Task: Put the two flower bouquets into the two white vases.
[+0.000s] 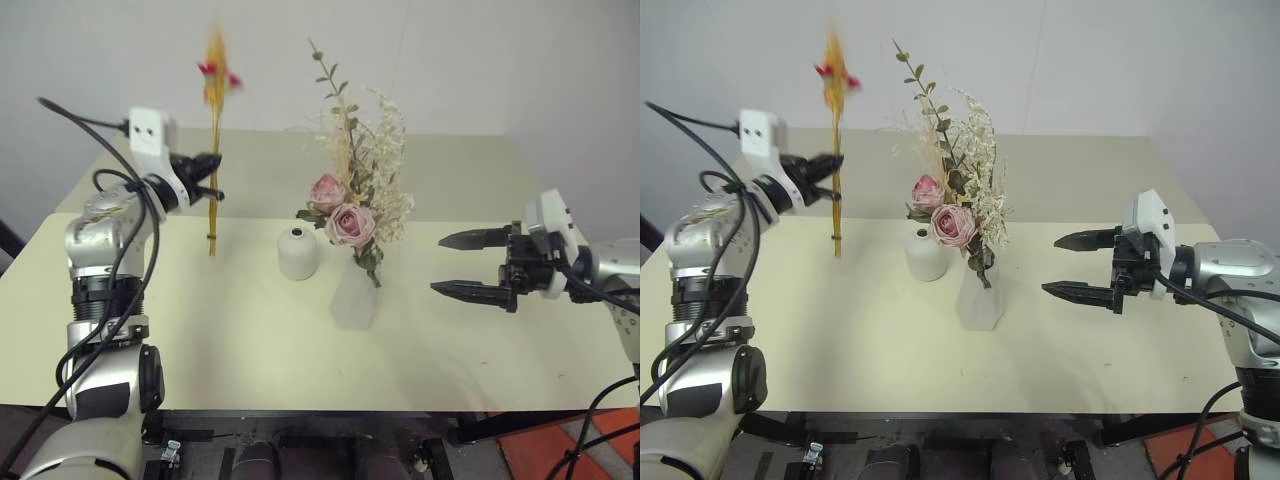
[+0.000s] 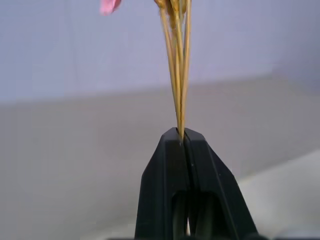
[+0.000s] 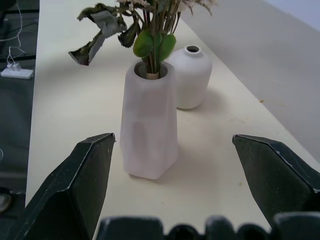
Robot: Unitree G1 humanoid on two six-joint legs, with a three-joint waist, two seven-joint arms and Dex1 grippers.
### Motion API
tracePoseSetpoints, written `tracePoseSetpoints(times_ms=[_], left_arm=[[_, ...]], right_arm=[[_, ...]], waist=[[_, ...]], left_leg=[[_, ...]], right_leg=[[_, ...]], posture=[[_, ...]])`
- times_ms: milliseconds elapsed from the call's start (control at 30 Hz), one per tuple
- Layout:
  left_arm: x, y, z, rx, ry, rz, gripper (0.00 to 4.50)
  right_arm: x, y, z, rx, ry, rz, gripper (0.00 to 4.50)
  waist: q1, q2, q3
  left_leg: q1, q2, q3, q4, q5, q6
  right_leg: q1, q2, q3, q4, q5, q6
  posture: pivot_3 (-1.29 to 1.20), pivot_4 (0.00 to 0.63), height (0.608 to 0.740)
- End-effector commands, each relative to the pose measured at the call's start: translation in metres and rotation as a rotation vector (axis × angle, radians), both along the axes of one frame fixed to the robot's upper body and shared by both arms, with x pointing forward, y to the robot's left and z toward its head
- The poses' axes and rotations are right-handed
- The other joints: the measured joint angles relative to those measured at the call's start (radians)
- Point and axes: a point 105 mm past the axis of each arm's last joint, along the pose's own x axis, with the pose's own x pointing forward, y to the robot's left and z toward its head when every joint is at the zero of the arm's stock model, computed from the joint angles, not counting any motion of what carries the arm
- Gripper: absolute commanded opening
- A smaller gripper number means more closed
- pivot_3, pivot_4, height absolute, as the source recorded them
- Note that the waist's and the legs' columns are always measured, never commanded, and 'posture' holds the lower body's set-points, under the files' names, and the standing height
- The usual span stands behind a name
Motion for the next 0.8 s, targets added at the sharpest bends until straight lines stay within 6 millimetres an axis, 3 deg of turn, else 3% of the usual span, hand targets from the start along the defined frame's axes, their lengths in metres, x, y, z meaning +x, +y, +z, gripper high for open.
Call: tracePoseSetpoints(times_ms=[33,167,367,567,800], left_arm=[[-0.024,-0.023,0.047,-0.049,-0.215,-0.183,0.06],[-0.036,-0.046,0.066,-0.09,-0.295,-0.337,0.06],[-0.035,-0.076,0.072,-0.115,-0.317,-0.467,0.06],[-0.03,-0.088,0.064,-0.1,-0.285,-0.541,0.06],[-0.024,-0.092,0.047,-0.04,-0.284,-0.542,0.06]], right_arm=[[0.004,-0.005,0.018,0.006,-0.058,-0.041,4.5],[0.009,-0.009,0.026,0.044,-0.037,-0.083,4.5],[0.007,-0.019,0.028,0.018,-0.034,-0.101,4.5],[0.011,-0.032,0.024,-0.008,-0.027,-0.152,4.5],[0.005,-0.032,0.025,0.002,-0.034,-0.152,4.5]], waist=[[0.001,0.0,0.0],[0.0,0.0,0.0],[-0.003,0.0,0.0],[-0.011,0.0,0.0],[-0.008,0.0,0.0]], left_leg=[[0.0,0.0,0.0,0.0,0.0,0.0],[0.0,0.0,0.0,0.002,0.0,0.0],[0.0,0.0,-0.001,0.003,0.0,0.0],[0.001,0.0,-0.001,0.003,0.0,0.0],[0.0,0.0,-0.001,0.003,0.0,0.0]], right_leg=[[0.0,0.0,0.0,0.0,0.0,0.0],[0.001,0.0,0.0,0.0,-0.001,0.004],[0.002,0.0,0.0,0.0,-0.001,0.004],[0.002,0.0,0.0,0.0,-0.001,0.005],[0.002,0.0,0.0,0.0,-0.002,0.006]], posture=[[0.0,0.15,0.74],[0.0,0.15,0.74],[0.0,0.15,0.74],[0.0,0.15,0.74],[0.0,0.15,0.74]])
